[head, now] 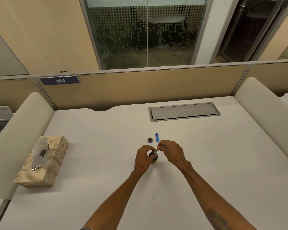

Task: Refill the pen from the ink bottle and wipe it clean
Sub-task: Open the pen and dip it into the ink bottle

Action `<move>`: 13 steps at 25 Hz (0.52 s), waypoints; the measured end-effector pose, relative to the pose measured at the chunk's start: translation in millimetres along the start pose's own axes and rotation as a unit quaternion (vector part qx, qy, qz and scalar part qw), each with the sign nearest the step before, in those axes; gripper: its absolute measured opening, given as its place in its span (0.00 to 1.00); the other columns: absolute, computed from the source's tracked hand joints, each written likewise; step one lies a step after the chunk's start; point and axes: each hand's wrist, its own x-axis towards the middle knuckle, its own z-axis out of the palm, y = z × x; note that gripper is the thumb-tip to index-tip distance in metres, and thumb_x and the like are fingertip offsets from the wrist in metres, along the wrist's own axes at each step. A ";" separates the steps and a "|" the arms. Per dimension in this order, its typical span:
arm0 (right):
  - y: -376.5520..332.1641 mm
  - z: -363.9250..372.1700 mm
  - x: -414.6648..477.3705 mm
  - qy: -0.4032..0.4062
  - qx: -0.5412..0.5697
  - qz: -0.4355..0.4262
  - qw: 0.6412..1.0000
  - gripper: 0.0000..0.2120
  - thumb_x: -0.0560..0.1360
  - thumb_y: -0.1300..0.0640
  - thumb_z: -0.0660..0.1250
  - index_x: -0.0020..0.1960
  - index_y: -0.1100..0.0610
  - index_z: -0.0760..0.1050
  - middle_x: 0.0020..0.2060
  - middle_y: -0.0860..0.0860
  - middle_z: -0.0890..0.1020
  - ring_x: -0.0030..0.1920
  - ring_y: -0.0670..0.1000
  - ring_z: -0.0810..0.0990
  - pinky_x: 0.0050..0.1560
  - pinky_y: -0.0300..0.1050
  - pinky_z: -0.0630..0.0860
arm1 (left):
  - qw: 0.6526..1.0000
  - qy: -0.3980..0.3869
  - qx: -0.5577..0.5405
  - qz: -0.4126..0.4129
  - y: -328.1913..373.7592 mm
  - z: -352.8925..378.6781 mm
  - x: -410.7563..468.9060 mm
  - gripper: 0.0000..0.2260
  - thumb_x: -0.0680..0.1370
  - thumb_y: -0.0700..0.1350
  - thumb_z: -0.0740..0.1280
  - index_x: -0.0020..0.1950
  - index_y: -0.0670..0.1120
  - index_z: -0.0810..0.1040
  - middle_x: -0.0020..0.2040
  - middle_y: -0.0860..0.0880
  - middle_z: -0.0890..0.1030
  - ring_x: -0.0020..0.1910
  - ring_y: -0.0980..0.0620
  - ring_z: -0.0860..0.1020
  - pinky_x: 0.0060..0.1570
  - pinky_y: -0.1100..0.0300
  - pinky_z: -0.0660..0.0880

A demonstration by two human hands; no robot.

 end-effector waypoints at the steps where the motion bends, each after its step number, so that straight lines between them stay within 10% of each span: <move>1: 0.4 0.3 0.2 0.003 0.006 0.001 1.000 0.08 0.79 0.50 0.65 0.50 0.53 0.80 0.45 0.50 0.85 0.44 0.51 0.81 0.44 0.47 0.77 | 1.000 0.003 -0.001 0.000 -0.1 0.0 0.3 0.09 0.75 0.46 0.74 0.54 0.47 0.84 0.57 0.51 0.82 0.58 0.52 0.77 0.56 0.66 0.68; 13: 7.1 -4.0 0.9 0.007 -0.002 -0.019 1.000 0.08 0.78 0.50 0.66 0.55 0.49 0.80 0.51 0.48 0.85 0.50 0.50 0.83 0.49 0.46 0.79 | 1.000 0.006 -0.002 -0.017 0.7 -5.3 5.5 0.08 0.73 0.47 0.75 0.51 0.47 0.87 0.57 0.51 0.83 0.57 0.53 0.79 0.55 0.63 0.71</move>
